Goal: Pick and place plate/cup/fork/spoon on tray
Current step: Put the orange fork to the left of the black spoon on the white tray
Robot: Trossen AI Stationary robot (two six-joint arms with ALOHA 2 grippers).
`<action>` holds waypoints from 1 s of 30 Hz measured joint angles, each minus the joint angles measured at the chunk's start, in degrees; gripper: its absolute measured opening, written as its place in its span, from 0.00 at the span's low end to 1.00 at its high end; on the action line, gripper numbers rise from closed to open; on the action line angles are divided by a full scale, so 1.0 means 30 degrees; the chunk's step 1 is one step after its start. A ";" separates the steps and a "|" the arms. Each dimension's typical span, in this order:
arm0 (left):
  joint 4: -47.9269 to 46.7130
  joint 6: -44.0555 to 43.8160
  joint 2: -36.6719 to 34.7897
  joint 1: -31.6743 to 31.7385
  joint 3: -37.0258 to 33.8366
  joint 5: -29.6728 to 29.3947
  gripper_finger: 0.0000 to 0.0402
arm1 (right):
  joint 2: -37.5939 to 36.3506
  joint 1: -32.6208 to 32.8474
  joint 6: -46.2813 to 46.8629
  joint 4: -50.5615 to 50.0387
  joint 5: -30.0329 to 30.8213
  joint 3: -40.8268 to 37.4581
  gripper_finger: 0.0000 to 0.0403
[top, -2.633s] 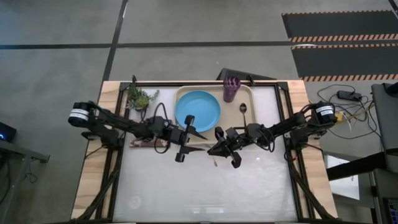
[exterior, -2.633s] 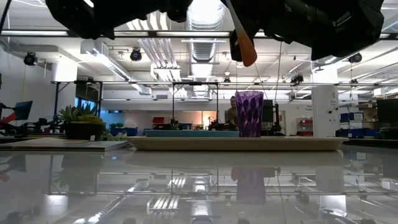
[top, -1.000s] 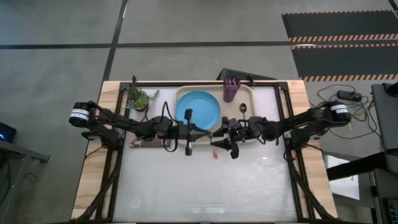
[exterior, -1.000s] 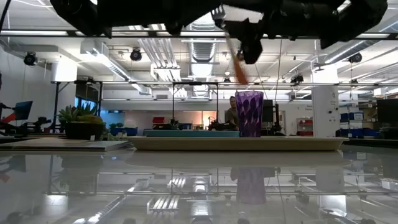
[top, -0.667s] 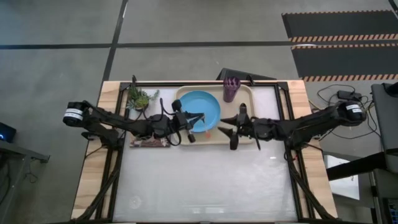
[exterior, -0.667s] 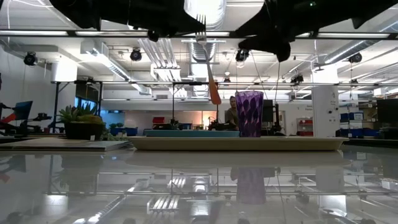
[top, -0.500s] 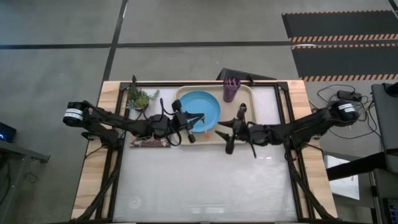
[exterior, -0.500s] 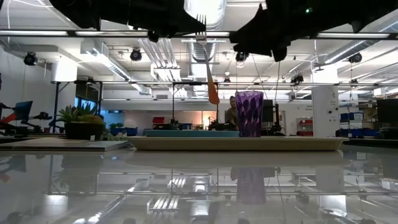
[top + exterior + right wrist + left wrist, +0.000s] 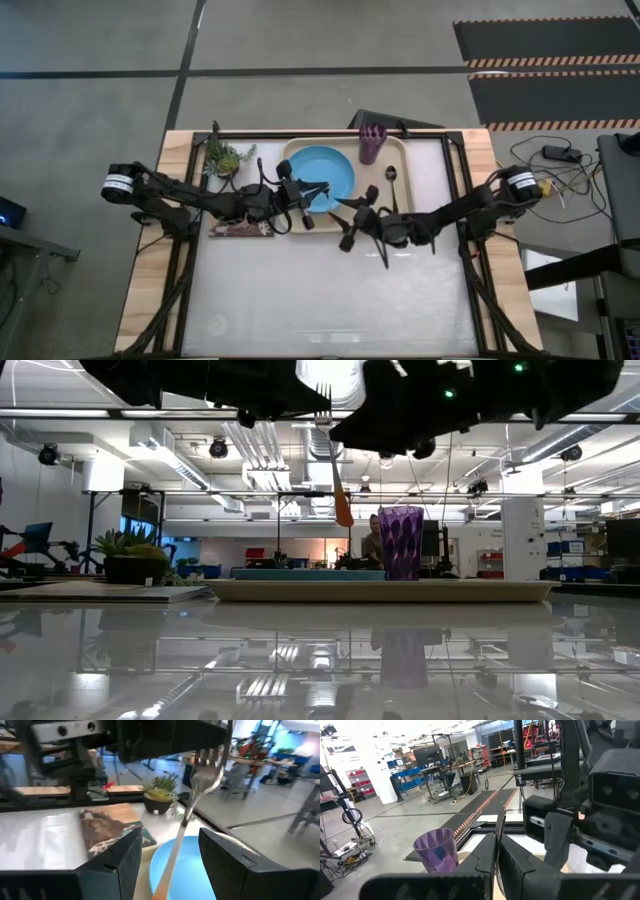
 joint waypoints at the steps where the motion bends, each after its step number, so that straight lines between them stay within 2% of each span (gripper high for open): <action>1: 0.0000 0.0000 0.0000 0.0000 0.0000 0.0000 0.00 | 0.0248 0.0000 -0.0114 0.0007 0.0568 0.0371 0.46; 4: -0.0007 0.0000 0.0000 0.0000 0.0000 0.0007 0.00 | 0.0769 0.0021 -0.0676 -0.0407 0.3566 0.1240 0.46; 6: -0.0007 0.0000 0.0000 0.0000 0.0000 0.0007 0.00 | 0.0950 0.0039 -0.0752 -0.1094 0.4461 0.1612 0.46; 12: 0.0008 -0.0051 0.0000 0.0000 0.0000 0.0007 0.00 | 0.1013 0.0016 0.0725 -0.2427 0.4143 0.2171 0.46; 20: 0.0194 -0.0904 -0.0007 0.0000 0.0009 0.0022 0.00 | 0.1046 0.0000 0.1589 -0.2437 0.3677 0.2211 0.45; 25: 0.0581 -0.1933 -0.0007 -0.0007 0.0051 0.0094 0.00 | 0.1268 -0.0066 0.1515 -0.2441 0.3757 0.2211 0.38; 30: 0.0560 -0.1996 -0.0015 -0.0007 0.0051 0.0147 0.00 | 0.1268 -0.0052 0.1509 -0.2426 0.3757 0.2211 0.26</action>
